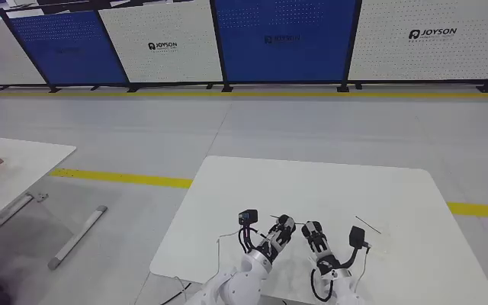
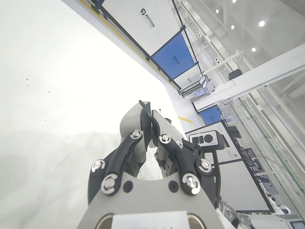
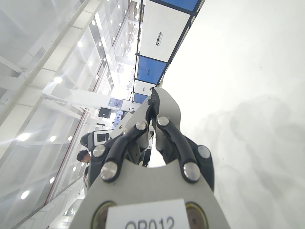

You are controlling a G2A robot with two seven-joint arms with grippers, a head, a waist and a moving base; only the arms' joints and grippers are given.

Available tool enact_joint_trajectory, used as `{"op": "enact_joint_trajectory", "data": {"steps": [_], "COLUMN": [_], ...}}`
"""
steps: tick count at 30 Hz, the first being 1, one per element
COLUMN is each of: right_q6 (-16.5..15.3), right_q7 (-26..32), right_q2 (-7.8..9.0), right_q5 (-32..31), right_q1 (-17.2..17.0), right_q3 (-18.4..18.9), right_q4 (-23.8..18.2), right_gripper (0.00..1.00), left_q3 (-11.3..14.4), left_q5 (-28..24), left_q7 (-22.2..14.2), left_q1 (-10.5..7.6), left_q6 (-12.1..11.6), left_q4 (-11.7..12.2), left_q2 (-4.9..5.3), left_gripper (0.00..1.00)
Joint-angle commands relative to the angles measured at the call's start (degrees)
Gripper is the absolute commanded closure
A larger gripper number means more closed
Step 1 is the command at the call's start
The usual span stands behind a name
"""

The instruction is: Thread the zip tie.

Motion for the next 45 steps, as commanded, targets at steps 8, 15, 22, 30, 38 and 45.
{"op": "enact_joint_trajectory", "data": {"steps": [8, 15, 22, 30, 38, 45], "right_q6": [-1.89, -2.37, -2.36, -1.97, -1.22, -1.77], "right_q7": [-1.03, -1.49, -1.77, -2.12, -1.67, -2.08], "right_q2": [0.1, 0.08, 0.04, -0.01, -0.04, 0.04], "right_q5": [-0.51, -0.35, -0.06, -0.55, -1.28, -1.24], "right_q1": [-0.69, -0.7, -0.58, -0.49, -0.21, -0.75], "right_q3": [0.21, 0.2, 0.15, -0.18, -0.67, -0.26], "right_q4": [0.18, 0.41, 0.66, 0.63, 0.72, 0.29], "right_gripper": [0.77, 0.96, 1.0, 1.0, 1.0, 1.0], "left_q3": [0.22, 0.28, 0.34, 0.14, -0.14, -0.6], "left_q5": [-0.6, -0.74, -0.41, -0.53, -0.47, -1.04], "left_q7": [-0.09, 0.13, 0.08, -0.55, -1.47, -1.69], "left_q1": [-0.78, -1.01, -0.91, -0.64, -0.22, -0.06], "left_q6": [1.66, 2.08, 1.88, 0.85, -0.26, 0.08], "left_q4": [0.91, 1.32, 1.45, 1.2, 0.79, 0.67], "left_q2": [-0.33, -0.51, -0.59, -0.58, -0.48, -0.48], "left_gripper": [1.0, 1.0, 1.0, 1.0, 1.0, 0.84]}}
